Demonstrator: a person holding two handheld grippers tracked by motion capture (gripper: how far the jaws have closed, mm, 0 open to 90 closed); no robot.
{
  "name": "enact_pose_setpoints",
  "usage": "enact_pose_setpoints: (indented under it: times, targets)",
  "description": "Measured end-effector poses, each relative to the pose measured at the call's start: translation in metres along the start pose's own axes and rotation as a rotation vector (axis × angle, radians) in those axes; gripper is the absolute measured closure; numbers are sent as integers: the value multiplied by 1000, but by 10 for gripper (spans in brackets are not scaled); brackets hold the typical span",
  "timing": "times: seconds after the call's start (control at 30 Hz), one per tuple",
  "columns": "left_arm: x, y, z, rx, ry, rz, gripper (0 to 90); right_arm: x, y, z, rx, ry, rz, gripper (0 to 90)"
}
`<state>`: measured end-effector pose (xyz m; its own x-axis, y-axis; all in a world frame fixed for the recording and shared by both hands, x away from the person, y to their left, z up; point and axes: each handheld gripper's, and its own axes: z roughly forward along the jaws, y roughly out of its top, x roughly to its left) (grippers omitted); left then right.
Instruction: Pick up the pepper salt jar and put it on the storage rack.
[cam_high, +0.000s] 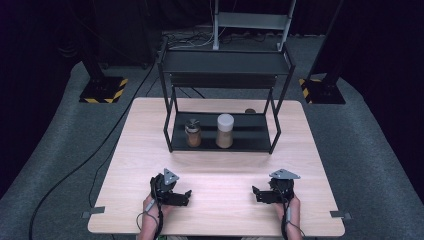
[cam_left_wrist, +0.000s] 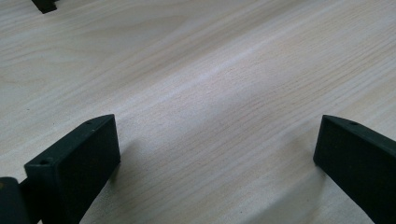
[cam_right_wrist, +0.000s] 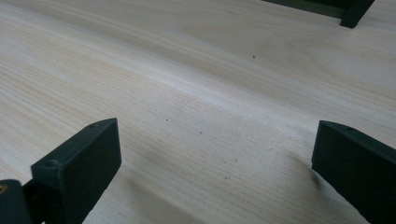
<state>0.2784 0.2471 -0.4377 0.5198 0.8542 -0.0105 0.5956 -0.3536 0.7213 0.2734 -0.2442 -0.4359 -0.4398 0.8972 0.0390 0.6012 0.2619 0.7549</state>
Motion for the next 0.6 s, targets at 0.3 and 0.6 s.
enact_pose_setpoints:
  times: [0.3, 0.6]
  targets:
    - [0, 0, 0, 0, 0, 0, 0, -1, 2, 1, 8, 7, -2, 4]
    - [0, 0, 0, 0, 0, 0, 0, -1, 3, 2, 16, 11, -7, 5]
